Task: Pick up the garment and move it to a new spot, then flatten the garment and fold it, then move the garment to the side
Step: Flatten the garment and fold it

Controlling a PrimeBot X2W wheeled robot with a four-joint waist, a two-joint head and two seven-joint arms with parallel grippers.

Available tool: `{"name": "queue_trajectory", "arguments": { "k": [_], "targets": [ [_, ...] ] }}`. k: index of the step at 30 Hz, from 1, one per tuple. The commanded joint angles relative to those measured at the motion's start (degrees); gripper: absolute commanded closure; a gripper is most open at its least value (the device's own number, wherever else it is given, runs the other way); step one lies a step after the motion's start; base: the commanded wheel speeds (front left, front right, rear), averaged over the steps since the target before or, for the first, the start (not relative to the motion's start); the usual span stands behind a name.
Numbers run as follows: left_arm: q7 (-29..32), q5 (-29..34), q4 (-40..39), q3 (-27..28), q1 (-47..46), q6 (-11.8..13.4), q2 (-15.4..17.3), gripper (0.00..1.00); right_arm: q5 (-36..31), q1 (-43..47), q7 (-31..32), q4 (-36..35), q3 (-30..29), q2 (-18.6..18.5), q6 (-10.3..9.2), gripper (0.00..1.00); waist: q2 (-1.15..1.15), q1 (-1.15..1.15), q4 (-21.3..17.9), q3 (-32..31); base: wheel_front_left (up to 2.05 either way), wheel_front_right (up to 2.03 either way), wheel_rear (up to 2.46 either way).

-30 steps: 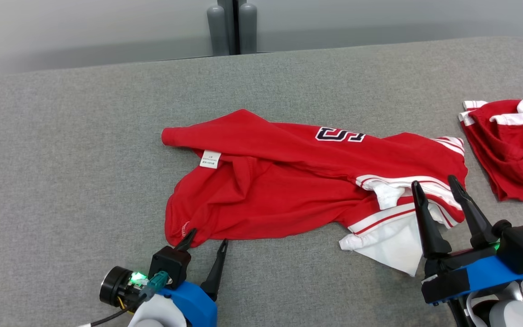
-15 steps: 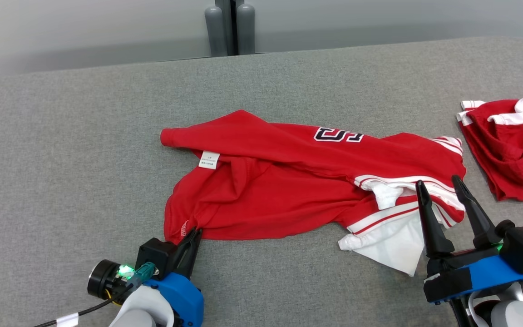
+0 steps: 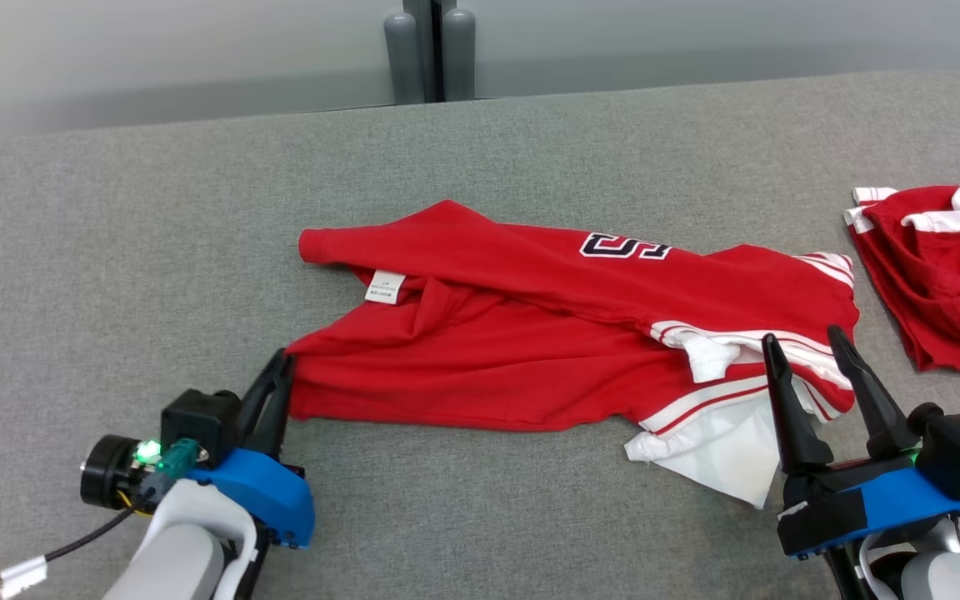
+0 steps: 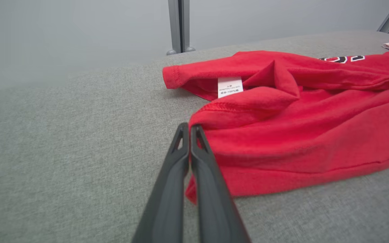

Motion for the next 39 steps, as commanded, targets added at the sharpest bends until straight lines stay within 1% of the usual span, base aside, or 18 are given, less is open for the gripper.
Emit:
{"name": "queue_trajectory", "arguments": {
  "k": [1, 4, 7, 9, 10, 11, 12, 15, 20, 27, 34, 39],
  "targets": [
    [-0.1, -0.2, -0.2, 0.4, -1.1, 0.4, 0.5, 1.0, 0.4, -0.2, 0.1, 0.2, 0.0, 0.0, -0.02, 0.0, 0.0, 0.0, -0.2, 0.0, 0.0, 0.0, 0.0],
    [-0.4, -0.5, 0.3, 1.6, -1.8, 0.9, 1.3, 1.0, 0.5, -0.4, -0.1, 0.4, -0.2, 0.1, -0.02, 0.0, 0.0, 0.0, -0.5, 0.3, 0.0, 0.0, 0.0],
    [0.0, -1.4, 2.0, 2.1, -2.1, 0.7, 1.5, 1.0, 0.8, -0.6, -0.2, 0.6, -0.2, 0.3, -0.02, 0.0, 0.0, 0.0, -0.7, 0.5, 0.0, 0.0, 0.0],
    [0.3, -2.4, 3.7, 2.4, -2.6, 0.0, 1.2, 1.0, 0.9, -0.8, -0.2, 0.9, -0.1, 0.4, -0.02, 0.0, 0.0, 0.0, -0.9, 0.6, 0.0, 0.0, 0.0],
    [0.6, -2.5, 4.8, 2.3, -2.7, -0.3, 1.2, 0.91, 0.9, -0.9, -0.3, 1.1, 0.0, 0.4, -0.02, 0.0, 0.0, 0.0, -1.0, 0.6, 0.0, 0.0, 0.0],
    [0.0, -3.0, 5.5, 2.6, -3.0, -0.3, 1.0, 0.51, 0.9, -1.1, -0.3, 1.2, 0.1, 0.4, -0.02, 0.0, 0.0, 0.0, -1.2, 0.7, 0.0, 0.0, 0.0],
    [-0.6, -3.3, 6.1, 2.8, -3.2, -0.5, 0.6, 0.0, 0.9, -1.2, -0.4, 1.3, 0.0, 0.4, -0.02, 0.0, 0.0, 0.0, -1.2, 0.7, 0.0, 0.0, 0.0],
    [-2.7, -4.0, 7.5, 3.4, -3.1, -0.8, -0.1, 0.0, 0.7, -1.2, -0.6, 1.3, -0.4, 0.5, -0.02, 0.0, 0.0, 0.0, -1.2, 0.7, 0.0, 0.0, 0.0],
    [-6.6, -4.8, 6.2, 5.3, -2.1, 0.1, -1.3, 0.0, 0.2, -0.8, -0.9, 0.3, -1.1, 0.6, -0.02, 0.0, 0.0, 0.0, -0.6, 0.3, 0.0, 0.0, 0.0],
    [-8.2, -3.1, 0.5, 8.0, 1.2, 2.5, -2.5, 0.0, -1.2, 0.2, -0.1, -1.2, -1.8, 0.7, -0.02, 0.0, 0.0, 0.0, 0.3, -1.5, 0.0, 0.0, 0.0],
    [-8.3, 2.2, -6.8, 9.4, 6.6, 6.6, -1.5, 0.0, -2.1, 2.0, 0.9, -2.8, -2.5, 0.7, -0.02, 0.0, 0.0, 0.0, 0.2, -3.8, 0.0, 0.0, 0.0],
    [-8.3, 3.7, -10.3, 9.6, 10.5, 8.2, -0.7, 0.0, -2.6, 3.5, 1.8, -3.7, -2.8, 0.9, -0.02, 0.0, 0.0, 0.0, 0.0, -5.1, 0.0, 0.0, 0.0]
  ]
}}
